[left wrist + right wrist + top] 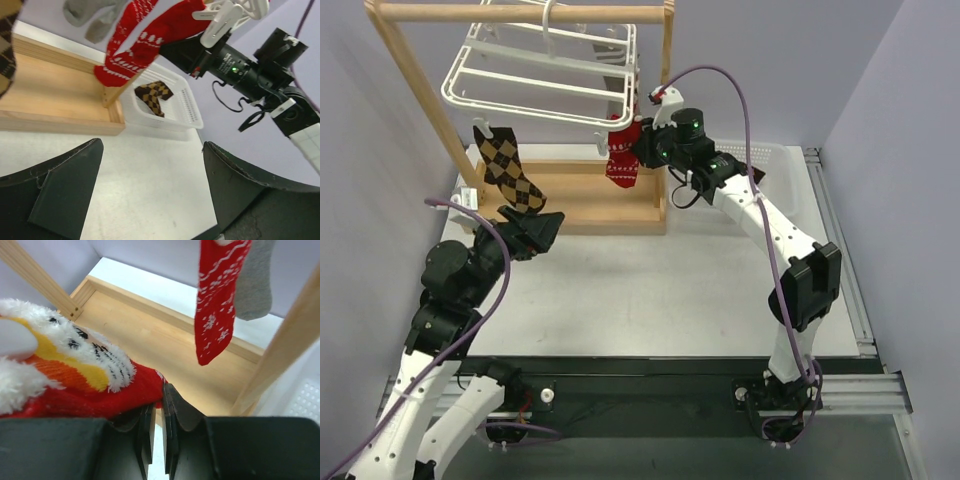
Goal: Remove the socks clipped to the hanger
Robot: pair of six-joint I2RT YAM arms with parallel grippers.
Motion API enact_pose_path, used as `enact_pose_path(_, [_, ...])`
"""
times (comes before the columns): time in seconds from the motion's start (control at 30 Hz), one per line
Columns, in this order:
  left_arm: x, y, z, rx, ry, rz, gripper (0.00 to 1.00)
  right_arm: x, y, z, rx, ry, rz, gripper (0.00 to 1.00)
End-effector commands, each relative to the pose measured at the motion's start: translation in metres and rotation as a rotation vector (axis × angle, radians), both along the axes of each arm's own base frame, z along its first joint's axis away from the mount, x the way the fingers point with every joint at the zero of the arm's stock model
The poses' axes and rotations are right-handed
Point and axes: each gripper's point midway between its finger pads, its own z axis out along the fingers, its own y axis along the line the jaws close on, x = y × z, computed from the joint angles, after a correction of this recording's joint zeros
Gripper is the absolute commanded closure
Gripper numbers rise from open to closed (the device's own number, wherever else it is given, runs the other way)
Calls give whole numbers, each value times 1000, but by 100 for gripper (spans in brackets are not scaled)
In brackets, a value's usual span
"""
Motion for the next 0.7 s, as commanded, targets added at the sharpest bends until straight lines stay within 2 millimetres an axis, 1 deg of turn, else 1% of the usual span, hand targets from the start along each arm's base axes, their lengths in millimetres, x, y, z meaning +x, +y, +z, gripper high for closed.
enact_pose_path(0.0, [4,28,-16,176,41,123,8,16,-22,24,-3,-49,-54,88])
enact_pose_path(0.03, [4,30,-22,202,74,124,8,16,-26,26,-10,-52,-58,88])
enact_pose_path(0.1, [9,33,-28,238,107,143,8,14,-36,30,-21,-52,-68,85])
enact_pose_path(0.13, [8,36,-26,242,114,155,7,12,-38,32,-20,-54,-66,84])
enact_pose_path(0.17, [10,37,-26,243,118,165,3,9,-39,34,-22,-51,-61,81])
enact_pose_path(0.2, [11,38,-23,240,112,171,3,3,-45,35,-31,-37,-70,73])
enact_pose_path(0.23, [11,39,-17,234,93,172,3,-1,-49,36,-33,-27,-74,69])
enact_pose_path(0.27, [10,39,-14,231,83,176,3,-6,-51,35,-30,-6,-76,60])
enact_pose_path(0.3, [11,42,-11,239,74,185,3,-15,-55,39,-21,-2,-69,53])
enact_pose_path(0.33, [11,44,-4,241,58,192,3,-20,-57,38,-17,7,-72,47])
enact_pose_path(0.37, [12,45,-2,257,55,196,3,-29,-63,47,-2,2,-78,39])
enact_pose_path(0.4, [12,48,-2,268,63,203,3,-35,-67,35,-13,28,-86,34])
enact_pose_path(0.43, [11,50,9,268,48,209,3,-41,-69,35,-10,31,-87,29])
enact_pose_path(0.47, [13,50,10,282,54,207,3,-49,-74,44,3,18,-92,24])
enact_pose_path(0.5, [11,50,12,287,56,202,3,-53,-76,41,6,27,-94,22])
enact_pose_path(0.53, [10,50,21,284,43,197,3,-58,-77,32,1,44,-94,20])
enact_pose_path(0.57, [9,49,24,283,37,192,3,-64,-79,36,11,38,-91,18])
enact_pose_path(0.6, [9,48,26,280,34,186,3,-68,-78,35,14,44,-81,17])
enact_pose_path(0.63, [8,47,28,274,29,181,3,-72,-77,27,7,59,-71,17])
enact_pose_path(0.67, [5,47,35,262,16,182,3,-78,-76,30,13,53,-61,16])
